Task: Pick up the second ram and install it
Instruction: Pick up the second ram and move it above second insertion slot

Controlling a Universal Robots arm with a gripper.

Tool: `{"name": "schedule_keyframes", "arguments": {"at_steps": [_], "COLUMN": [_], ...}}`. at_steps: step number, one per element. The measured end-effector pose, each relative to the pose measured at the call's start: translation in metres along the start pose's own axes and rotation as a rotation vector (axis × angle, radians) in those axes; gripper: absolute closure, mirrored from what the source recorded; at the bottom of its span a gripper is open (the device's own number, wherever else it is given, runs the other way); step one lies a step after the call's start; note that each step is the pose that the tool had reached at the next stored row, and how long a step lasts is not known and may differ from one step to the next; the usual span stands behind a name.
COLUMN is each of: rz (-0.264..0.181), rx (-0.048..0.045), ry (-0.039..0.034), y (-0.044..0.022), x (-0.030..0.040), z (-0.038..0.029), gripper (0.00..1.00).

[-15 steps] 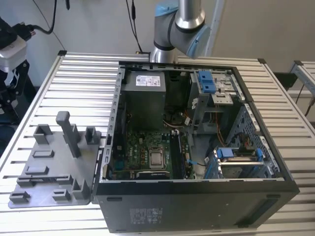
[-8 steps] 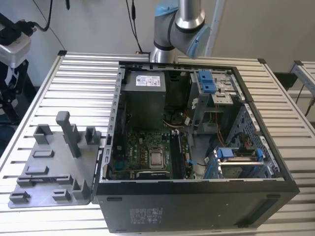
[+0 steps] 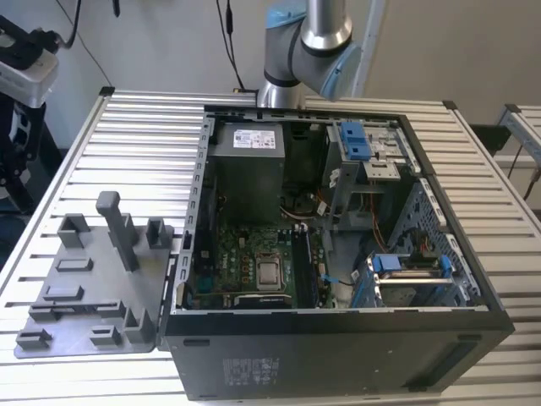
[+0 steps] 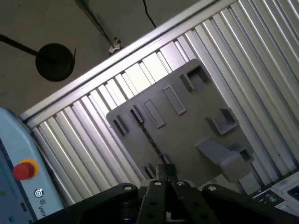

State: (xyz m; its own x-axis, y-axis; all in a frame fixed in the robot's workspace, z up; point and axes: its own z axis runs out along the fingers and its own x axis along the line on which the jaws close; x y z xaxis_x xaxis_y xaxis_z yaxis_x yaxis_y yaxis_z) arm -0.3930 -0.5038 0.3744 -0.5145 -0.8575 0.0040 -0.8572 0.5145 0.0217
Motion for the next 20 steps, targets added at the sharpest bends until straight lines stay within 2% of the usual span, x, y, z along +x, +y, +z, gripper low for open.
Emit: {"name": "schedule_keyframes", "arguments": {"at_steps": [12, 16, 20], "rz": [-0.196, -0.237, -0.309], "rx": [0.0009, 0.0012, 0.0022], "ry": [0.0042, 0.0056, 0.0069], "y": [0.0014, 0.0028, 0.0029], "x": [0.0008, 0.0017, 0.0018], "z": [0.0005, 0.0008, 0.0013], "gripper": [0.89, 0.89, 0.89]}}
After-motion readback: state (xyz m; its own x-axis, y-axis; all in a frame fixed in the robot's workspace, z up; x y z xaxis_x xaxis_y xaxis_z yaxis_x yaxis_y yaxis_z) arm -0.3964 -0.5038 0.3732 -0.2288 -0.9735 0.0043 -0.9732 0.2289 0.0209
